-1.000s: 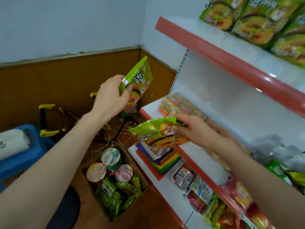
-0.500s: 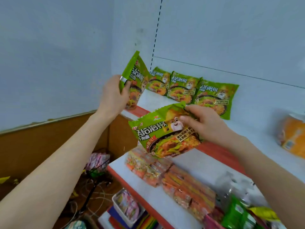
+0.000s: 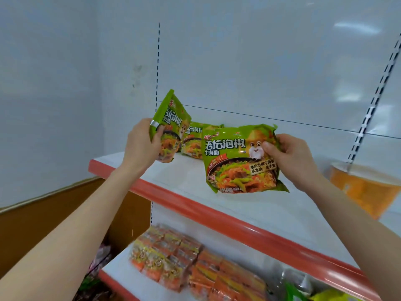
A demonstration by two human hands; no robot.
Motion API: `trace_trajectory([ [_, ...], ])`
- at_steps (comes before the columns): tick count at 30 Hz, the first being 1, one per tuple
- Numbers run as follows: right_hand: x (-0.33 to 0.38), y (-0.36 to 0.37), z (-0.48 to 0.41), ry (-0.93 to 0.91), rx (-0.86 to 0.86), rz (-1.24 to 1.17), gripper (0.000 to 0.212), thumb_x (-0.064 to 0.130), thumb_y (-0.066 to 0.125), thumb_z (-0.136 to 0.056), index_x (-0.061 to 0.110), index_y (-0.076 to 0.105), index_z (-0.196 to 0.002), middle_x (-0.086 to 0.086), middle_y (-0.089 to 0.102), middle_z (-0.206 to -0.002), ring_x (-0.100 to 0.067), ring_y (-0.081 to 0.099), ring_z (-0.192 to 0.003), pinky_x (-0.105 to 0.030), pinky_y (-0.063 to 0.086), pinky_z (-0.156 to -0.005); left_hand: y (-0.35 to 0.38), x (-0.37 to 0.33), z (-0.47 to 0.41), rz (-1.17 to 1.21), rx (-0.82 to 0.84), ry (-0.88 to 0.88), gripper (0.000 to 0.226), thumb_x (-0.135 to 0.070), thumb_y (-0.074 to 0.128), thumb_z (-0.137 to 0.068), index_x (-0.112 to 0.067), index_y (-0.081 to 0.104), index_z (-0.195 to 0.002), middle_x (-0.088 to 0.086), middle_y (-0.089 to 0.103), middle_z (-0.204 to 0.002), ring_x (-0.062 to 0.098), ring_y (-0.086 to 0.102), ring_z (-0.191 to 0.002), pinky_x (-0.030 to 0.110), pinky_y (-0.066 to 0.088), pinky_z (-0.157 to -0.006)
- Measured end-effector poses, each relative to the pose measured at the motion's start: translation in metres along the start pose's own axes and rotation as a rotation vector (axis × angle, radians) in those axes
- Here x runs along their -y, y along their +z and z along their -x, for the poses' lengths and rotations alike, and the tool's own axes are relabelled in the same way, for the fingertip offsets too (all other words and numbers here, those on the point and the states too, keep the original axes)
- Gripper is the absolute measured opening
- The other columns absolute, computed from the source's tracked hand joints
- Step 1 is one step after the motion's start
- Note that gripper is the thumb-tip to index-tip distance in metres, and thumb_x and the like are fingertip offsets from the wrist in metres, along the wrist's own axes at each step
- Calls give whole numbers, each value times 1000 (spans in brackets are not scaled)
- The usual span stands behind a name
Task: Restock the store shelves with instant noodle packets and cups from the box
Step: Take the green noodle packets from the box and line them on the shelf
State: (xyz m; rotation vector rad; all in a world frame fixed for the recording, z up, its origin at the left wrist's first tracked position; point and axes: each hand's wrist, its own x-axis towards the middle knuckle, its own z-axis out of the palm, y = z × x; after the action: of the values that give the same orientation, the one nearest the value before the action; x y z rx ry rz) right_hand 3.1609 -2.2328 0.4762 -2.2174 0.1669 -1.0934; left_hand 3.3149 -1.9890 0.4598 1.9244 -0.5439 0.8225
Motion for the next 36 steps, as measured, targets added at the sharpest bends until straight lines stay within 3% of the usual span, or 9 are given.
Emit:
trace_trajectory([
  [5, -23, 10, -32, 140, -121, 50, 24, 16, 56, -88, -7, 58, -82, -15, 54, -72, -24, 49, -70, -32, 35, -65, 5, 14, -23, 29, -17, -3, 31, -22, 45, -96, 2, 52, -115, 23, 59, -106, 36, 52, -97, 31, 32, -71],
  [10, -20, 68, -74, 151, -176, 117, 27, 17, 55, -89, 8, 47, -64, 0, 39, -56, -19, 38, -58, -30, 25, -54, -20, 45, -41, -11, -71, -17, 33, -24, 44, -96, 1, 51, -116, 21, 58, -104, 28, 49, -86, 24, 27, -64],
  [13, -11, 114, -95, 146, -172, 112, 19, 17, 53, -90, 5, 53, -76, -1, 38, -59, -22, 38, -68, -29, 19, -59, -42, 71, -47, -57, -87, -67, 34, -25, 43, -96, 1, 50, -116, 22, 57, -105, 33, 52, -93, 29, 29, -66],
  [16, -7, 156, -113, 162, -124, 64, 19, 16, 51, -92, -1, 59, -93, -9, 48, -78, -21, 41, -78, -27, 25, -63, -60, 92, -49, -114, -98, -104, 32, -24, 44, -96, 0, 51, -115, 22, 58, -107, 36, 52, -98, 29, 28, -67],
  [20, 1, 209, -134, 201, -63, 35, 11, 18, 52, -92, 8, 49, -88, -4, 45, -71, -20, 39, -77, -25, 21, -49, -79, 109, -50, -131, -105, -118, 29, -20, 45, -95, 0, 53, -114, 22, 60, -106, 36, 53, -98, 30, 32, -70],
  [23, 6, 240, -146, 216, -30, 40, 22, 10, 49, -92, -6, 56, -105, -16, 54, -92, -24, 47, -82, -25, 27, -61, -87, 115, -51, -148, -116, -125, 28, -21, 45, -95, -1, 54, -114, 21, 60, -106, 34, 53, -97, 29, 32, -69],
  [27, 10, 268, -154, 243, -9, -3, 26, 9, 44, -95, -8, 51, -113, -24, 57, -114, -32, 54, -102, -25, 29, -68, -88, 117, -51, -168, -138, -124, 28, -21, 45, -95, -2, 54, -115, 18, 61, -104, 20, 45, -84, 24, 26, -63],
  [32, 2, 292, -160, 214, 90, -41, 16, 13, 41, -98, 2, 46, -107, -13, 49, -98, -23, 46, -88, -30, 32, -71, -84, 114, -52, -162, -152, -126, 28, -20, 45, -95, -2, 54, -114, 8, 57, -95, 16, 45, -83, 23, 25, -51],
  [36, -11, 290, -161, 162, 217, 58, 28, 18, 39, -98, -3, 43, -116, -11, 49, -95, -22, 45, -84, -29, 33, -70, -77, 112, -52, -177, -149, -121, 29, -20, 45, -95, -1, 53, -115, 11, 58, -98, 15, 44, -84, 20, 29, -52],
])
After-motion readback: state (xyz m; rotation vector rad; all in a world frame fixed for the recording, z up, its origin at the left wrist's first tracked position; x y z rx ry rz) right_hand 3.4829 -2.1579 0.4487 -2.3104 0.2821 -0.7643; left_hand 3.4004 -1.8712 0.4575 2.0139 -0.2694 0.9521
